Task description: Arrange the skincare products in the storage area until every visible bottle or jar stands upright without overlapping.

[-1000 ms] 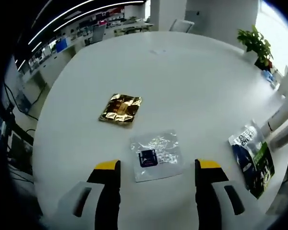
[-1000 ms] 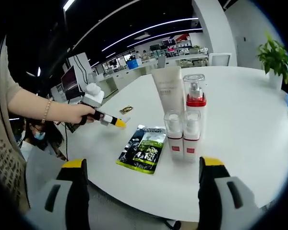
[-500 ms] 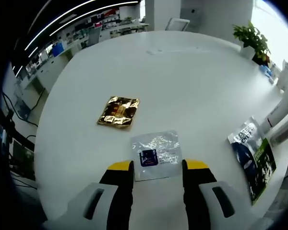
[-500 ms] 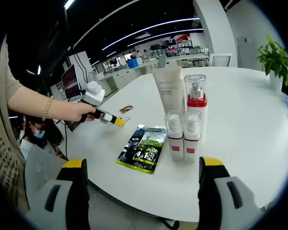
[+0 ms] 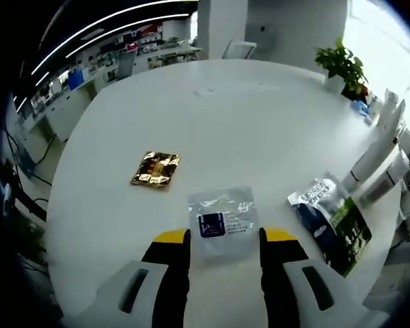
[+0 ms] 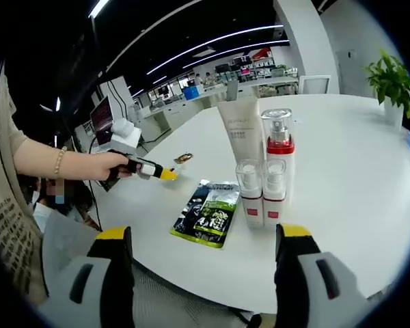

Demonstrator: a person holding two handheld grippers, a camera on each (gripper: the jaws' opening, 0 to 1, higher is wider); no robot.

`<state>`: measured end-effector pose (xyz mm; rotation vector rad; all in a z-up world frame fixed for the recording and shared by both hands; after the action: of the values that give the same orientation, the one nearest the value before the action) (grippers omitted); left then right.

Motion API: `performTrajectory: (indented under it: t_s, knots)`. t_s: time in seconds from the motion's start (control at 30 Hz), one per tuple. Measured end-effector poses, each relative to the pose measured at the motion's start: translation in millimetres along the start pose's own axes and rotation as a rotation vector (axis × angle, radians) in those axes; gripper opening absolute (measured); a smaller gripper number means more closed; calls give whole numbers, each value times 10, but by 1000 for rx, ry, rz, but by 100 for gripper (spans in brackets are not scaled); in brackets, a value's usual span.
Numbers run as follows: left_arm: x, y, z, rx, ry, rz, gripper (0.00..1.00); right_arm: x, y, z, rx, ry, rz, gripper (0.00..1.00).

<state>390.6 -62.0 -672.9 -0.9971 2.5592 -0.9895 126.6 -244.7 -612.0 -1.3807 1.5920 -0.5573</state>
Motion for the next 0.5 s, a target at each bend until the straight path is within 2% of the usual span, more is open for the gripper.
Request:
performTrajectory:
  t_s: [0.3,0.5]
  knots:
    - [202,61,-341,62,28,16,38,-117,-94,8,21,-30,-34,83]
    - [392,52,-613,124,69,31,38,-252,-176,51,41,-67,-52,81]
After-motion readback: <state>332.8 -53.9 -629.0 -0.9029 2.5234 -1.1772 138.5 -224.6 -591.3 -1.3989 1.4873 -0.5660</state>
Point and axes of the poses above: the point that each gripper's makers call its tool centre point, and the gripper's own axes: z roughly forward along the fingers, x roughly to its right, y roughly out of its underside, the point moved 5 cm from there along -z, roughly backward along the fingers, and after that the axes turned 3 degrees about z, right-handed, at the moved point
